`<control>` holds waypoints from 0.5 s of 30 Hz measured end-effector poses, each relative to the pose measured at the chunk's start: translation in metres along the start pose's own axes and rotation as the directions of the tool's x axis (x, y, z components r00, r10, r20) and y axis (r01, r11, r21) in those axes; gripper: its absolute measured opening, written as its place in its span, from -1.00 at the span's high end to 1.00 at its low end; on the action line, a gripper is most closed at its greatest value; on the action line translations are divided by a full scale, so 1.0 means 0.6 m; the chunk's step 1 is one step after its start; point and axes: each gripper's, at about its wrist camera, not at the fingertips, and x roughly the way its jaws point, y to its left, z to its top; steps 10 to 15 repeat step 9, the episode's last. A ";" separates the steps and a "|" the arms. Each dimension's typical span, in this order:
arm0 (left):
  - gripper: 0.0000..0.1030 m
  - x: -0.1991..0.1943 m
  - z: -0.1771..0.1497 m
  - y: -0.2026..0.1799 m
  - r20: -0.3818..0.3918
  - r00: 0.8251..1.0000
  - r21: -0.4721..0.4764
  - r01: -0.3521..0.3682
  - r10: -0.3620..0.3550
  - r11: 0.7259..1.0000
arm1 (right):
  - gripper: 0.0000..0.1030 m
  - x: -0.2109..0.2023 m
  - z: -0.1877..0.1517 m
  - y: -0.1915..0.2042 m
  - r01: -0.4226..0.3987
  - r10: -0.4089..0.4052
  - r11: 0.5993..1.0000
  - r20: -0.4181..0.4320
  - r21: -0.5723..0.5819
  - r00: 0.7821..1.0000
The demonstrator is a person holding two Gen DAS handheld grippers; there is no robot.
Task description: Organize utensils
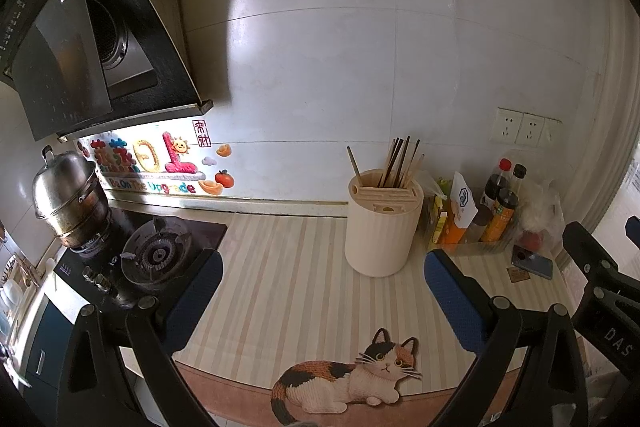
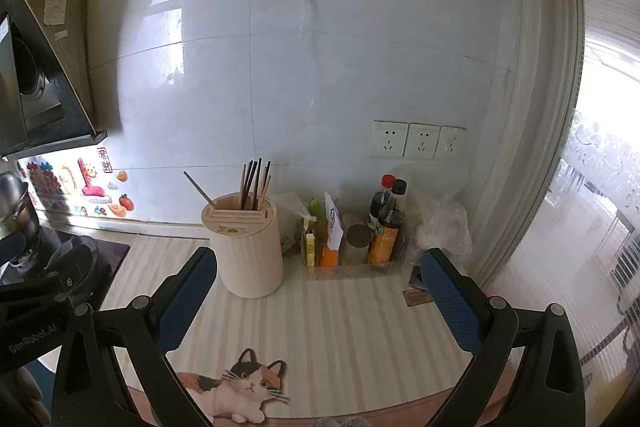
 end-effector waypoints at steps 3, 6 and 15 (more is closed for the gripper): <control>-1.00 0.000 0.000 0.000 0.000 1.000 0.001 0.001 -0.001 1.000 | -1.00 0.000 0.000 0.000 -0.001 0.001 1.000 0.001 0.000 1.000; -1.00 -0.001 0.000 0.001 0.005 1.000 -0.003 0.001 -0.001 1.000 | -1.00 0.000 0.000 -0.001 -0.002 0.002 1.000 0.001 -0.001 1.000; -1.00 0.000 -0.003 -0.001 0.003 1.000 -0.001 0.005 -0.005 1.000 | -1.00 0.000 -0.001 -0.003 -0.003 0.003 1.000 0.002 -0.002 1.000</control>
